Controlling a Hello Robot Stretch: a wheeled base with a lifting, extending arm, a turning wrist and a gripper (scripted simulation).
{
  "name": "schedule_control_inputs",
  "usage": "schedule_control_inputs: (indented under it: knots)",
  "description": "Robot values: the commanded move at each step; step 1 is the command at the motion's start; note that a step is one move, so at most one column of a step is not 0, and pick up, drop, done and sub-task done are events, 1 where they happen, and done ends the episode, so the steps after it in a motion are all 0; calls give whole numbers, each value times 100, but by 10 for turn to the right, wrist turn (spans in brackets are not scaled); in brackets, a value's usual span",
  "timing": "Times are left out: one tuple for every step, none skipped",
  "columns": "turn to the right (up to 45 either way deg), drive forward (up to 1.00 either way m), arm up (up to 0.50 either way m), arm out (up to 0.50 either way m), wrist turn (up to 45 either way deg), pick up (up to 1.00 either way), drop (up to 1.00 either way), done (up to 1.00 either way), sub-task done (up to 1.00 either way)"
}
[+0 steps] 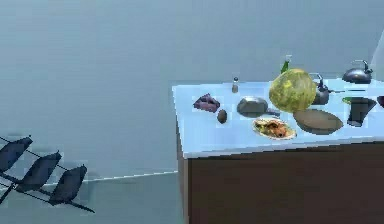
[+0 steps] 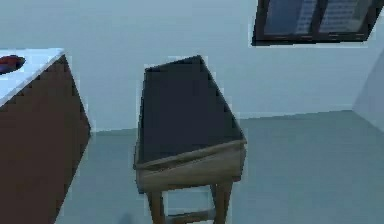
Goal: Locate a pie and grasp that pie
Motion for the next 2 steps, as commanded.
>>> schedule_control_inputs:
  knots:
    - [-450, 0, 0, 0, 0, 0, 0, 0, 0]
    - [-90, 0, 0, 0, 0, 0, 0, 0, 0]
